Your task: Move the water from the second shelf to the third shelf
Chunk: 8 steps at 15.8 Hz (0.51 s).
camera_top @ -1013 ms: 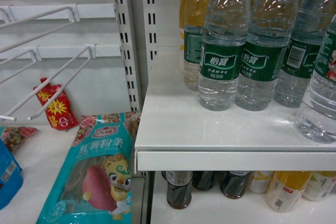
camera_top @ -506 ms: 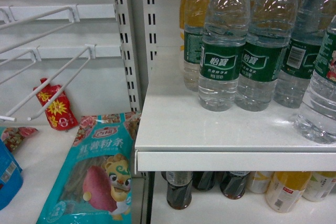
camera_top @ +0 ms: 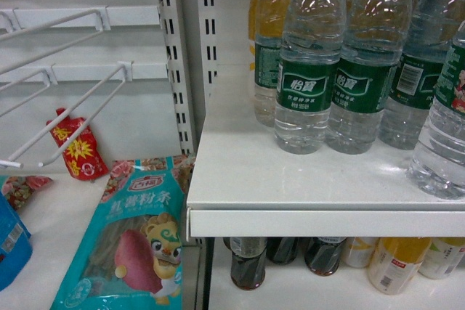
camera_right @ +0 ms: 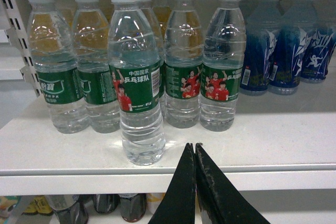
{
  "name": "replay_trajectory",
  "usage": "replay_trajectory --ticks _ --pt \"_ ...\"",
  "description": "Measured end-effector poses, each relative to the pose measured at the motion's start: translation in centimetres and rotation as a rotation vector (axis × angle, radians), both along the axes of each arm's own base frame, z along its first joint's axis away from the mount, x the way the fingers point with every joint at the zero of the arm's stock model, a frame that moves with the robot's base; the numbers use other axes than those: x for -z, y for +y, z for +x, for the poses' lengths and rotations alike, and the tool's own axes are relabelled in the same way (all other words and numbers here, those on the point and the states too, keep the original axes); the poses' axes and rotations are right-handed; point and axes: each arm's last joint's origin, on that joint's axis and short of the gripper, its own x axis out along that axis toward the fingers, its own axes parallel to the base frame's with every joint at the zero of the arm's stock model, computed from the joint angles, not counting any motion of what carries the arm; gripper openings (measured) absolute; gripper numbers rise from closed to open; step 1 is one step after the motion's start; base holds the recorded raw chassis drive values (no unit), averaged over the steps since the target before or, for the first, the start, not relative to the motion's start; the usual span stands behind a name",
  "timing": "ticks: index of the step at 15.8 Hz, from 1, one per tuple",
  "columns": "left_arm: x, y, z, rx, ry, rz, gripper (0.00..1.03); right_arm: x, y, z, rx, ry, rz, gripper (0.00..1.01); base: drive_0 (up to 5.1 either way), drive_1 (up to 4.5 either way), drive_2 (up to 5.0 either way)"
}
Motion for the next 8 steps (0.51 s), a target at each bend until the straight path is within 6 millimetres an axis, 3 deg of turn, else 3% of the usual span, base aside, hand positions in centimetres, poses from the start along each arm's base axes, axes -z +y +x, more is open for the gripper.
replay_trajectory --ticks 8 --pt "0.00 0.00 0.00 0.000 0.000 0.000 0.98 0.70 0.00 -0.06 0.000 -0.010 0.000 0.02 0.0 0.00 0.0"
